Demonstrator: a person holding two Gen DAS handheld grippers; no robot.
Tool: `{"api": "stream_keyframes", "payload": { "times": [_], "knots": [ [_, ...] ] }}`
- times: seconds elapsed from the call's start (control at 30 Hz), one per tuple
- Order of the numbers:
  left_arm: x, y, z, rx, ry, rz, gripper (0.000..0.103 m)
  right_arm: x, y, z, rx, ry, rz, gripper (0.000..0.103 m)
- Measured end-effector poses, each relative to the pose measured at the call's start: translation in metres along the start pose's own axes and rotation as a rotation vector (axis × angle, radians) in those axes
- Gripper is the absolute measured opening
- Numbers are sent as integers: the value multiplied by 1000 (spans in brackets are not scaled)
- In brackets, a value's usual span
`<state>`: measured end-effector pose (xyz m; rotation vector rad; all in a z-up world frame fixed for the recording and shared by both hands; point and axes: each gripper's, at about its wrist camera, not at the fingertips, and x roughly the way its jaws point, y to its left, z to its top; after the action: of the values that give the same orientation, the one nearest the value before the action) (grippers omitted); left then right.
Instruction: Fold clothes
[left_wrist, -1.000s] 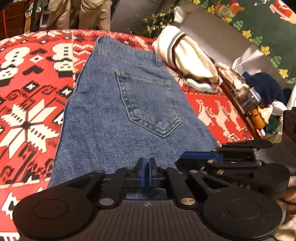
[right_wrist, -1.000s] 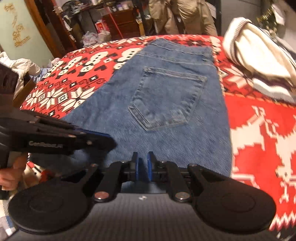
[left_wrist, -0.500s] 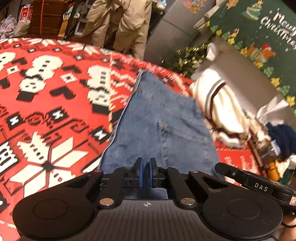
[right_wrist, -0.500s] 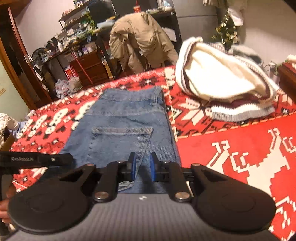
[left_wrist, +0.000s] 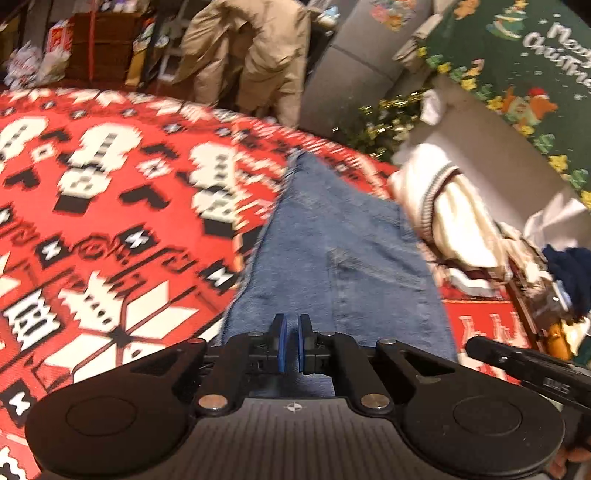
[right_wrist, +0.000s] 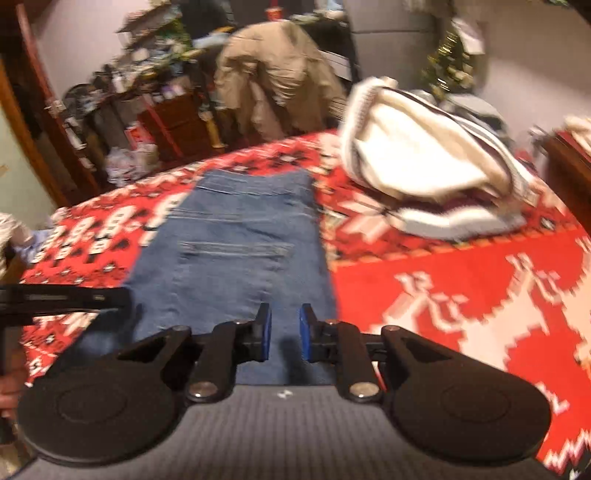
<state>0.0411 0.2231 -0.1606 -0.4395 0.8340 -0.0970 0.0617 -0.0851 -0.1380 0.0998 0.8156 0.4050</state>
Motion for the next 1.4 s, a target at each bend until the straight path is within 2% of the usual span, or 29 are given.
{"api": "stream_keyframes", "payload": {
  "times": [0.2, 0.37, 0.47, 0.53, 0.63, 0.8, 0.9, 1.07, 1.2, 1.3, 1.4],
  "knots": [
    [-4, 1, -5, 1, 19, 10, 3, 22, 9, -9, -40, 81, -1, 17],
    [-13, 6, -12, -13, 54, -19, 2, 6, 0, -16, -2, 113, 13, 16],
    [-25, -5, -14, 24, 34, -109, 4, -4, 2, -17, -6, 103, 27, 19],
    [-28, -18, -17, 72, 34, -155, 4, -9, 10, -15, -21, 79, 78, 19],
    [-17, -37, -27, 126, 67, -138, 4, -2, 29, -15, -78, 79, 95, 19],
    [-3, -56, -41, 231, 123, -103, 4, 13, 46, -22, -157, 120, 73, 19],
    [-5, -52, -41, 216, 147, -95, 4, 16, 50, -26, -182, 147, 60, 18],
    [-13, -49, -42, 183, 162, -109, 4, 2, 43, -30, -154, 206, 70, 18],
    [-17, -62, -42, 226, 133, -134, 5, -10, 41, -25, -117, 184, 119, 11],
    [-11, -66, -46, 252, 165, -121, 5, -4, 54, -25, -153, 180, 122, 11],
    [-10, -68, -47, 277, 212, -114, 5, 3, 67, -35, -220, 211, 105, 11]
  ]
}}
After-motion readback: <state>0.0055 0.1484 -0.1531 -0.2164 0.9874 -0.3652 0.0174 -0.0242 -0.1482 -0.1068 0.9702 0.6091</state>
